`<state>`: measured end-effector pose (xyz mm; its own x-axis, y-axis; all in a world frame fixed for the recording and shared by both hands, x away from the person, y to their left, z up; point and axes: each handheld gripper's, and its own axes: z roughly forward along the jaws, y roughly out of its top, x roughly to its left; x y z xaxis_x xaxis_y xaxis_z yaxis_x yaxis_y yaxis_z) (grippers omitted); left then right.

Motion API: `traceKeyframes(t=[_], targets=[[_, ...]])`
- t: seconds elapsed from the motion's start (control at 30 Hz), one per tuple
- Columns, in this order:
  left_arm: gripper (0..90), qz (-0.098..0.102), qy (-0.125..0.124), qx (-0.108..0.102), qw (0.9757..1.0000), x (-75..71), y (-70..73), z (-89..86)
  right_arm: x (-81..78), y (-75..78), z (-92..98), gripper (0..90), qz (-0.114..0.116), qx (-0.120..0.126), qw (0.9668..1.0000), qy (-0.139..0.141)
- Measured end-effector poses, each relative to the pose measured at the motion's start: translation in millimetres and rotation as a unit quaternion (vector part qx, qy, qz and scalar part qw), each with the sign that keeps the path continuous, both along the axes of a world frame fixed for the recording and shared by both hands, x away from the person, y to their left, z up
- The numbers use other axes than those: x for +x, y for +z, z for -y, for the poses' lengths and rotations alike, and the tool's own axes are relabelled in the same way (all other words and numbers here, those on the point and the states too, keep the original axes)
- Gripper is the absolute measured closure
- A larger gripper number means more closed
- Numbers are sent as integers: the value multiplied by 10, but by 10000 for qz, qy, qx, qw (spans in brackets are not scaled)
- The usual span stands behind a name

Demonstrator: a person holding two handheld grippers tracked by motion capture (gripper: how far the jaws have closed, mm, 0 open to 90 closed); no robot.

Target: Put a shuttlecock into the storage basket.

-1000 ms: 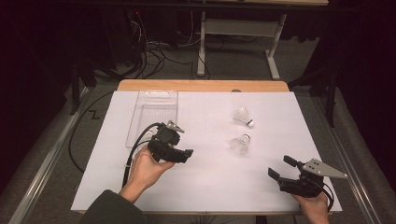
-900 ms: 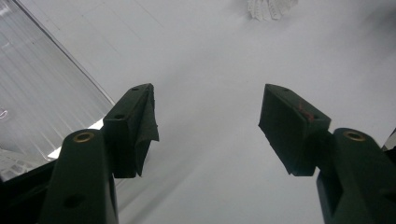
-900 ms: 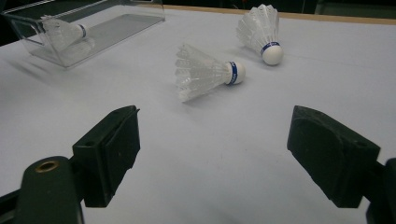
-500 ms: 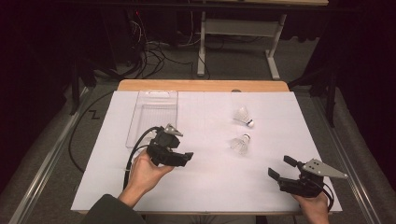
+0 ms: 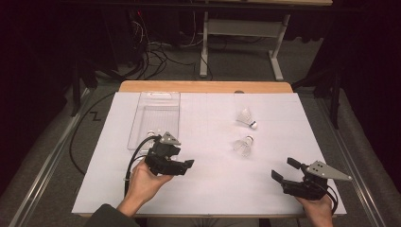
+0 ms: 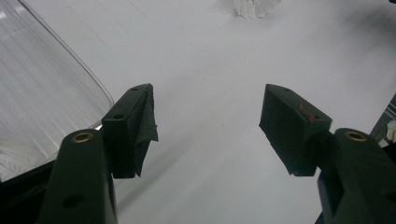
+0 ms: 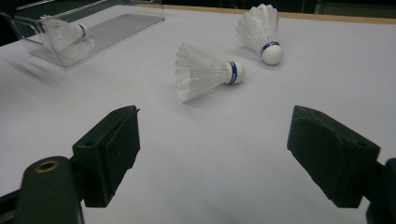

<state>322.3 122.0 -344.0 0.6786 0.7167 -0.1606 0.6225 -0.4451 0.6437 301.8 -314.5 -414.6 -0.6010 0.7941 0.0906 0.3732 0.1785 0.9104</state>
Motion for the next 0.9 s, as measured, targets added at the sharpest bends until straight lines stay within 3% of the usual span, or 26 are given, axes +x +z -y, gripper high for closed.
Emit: traceKeyframes(t=[0.2, 0.4, 0.9], targets=[[354, 84, 63, -120, 9999, -64, -59, -31, -2, 1, -1, 179, -1, -5, 10000, -1], [359, 40, 93, -302, 9995, -113, -130, -99, 0, 0, -1, 179, -3, -8, 10000, -2], [350, 260, 263, -502, 9981, -233, -319, -271, 2, -1, -1, 179, -9, -12, 10000, -23]])
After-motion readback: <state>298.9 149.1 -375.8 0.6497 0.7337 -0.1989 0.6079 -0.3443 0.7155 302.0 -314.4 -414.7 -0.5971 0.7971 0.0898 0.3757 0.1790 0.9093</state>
